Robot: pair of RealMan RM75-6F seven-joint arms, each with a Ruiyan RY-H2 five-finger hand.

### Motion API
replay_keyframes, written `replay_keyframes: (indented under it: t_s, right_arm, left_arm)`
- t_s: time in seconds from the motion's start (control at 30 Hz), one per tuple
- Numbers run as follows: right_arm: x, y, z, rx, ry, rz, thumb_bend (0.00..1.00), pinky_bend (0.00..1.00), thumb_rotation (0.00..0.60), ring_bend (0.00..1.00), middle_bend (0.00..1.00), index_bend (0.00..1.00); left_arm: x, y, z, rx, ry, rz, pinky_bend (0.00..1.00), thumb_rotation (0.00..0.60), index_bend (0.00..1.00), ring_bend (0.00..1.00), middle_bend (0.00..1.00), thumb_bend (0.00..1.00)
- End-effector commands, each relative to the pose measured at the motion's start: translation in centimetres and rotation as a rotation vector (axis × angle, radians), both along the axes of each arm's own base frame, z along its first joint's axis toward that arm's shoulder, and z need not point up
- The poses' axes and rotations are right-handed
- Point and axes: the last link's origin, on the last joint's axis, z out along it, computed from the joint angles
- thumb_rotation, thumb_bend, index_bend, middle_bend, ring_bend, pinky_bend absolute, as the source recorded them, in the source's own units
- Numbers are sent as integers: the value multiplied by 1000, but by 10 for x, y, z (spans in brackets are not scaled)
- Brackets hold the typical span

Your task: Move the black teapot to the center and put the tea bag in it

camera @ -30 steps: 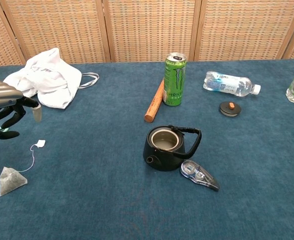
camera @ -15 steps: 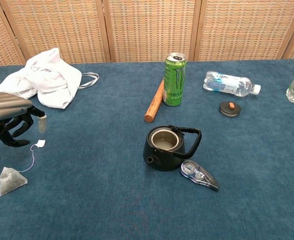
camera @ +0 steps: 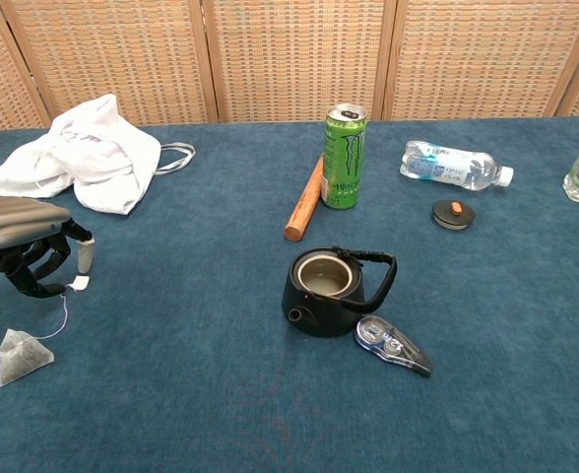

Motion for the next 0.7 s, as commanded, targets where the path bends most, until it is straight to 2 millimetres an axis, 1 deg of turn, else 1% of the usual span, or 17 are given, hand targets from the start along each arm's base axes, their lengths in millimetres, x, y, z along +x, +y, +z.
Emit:
replay_keyframes:
  t_s: [0.03, 0.7]
  right_arm:
    - [-1, 0, 1, -2, 0, -2, 493, 619, 99, 404, 380, 430]
    - [-5, 4, 4, -9, -11, -19, 493, 619, 101, 404, 380, 430]
  left_arm:
    - [1, 0, -1, 1, -4, 2, 728, 600, 435, 727, 730, 351]
    - [2, 3, -6, -7, 7, 22, 728, 600, 454, 727, 730, 350]
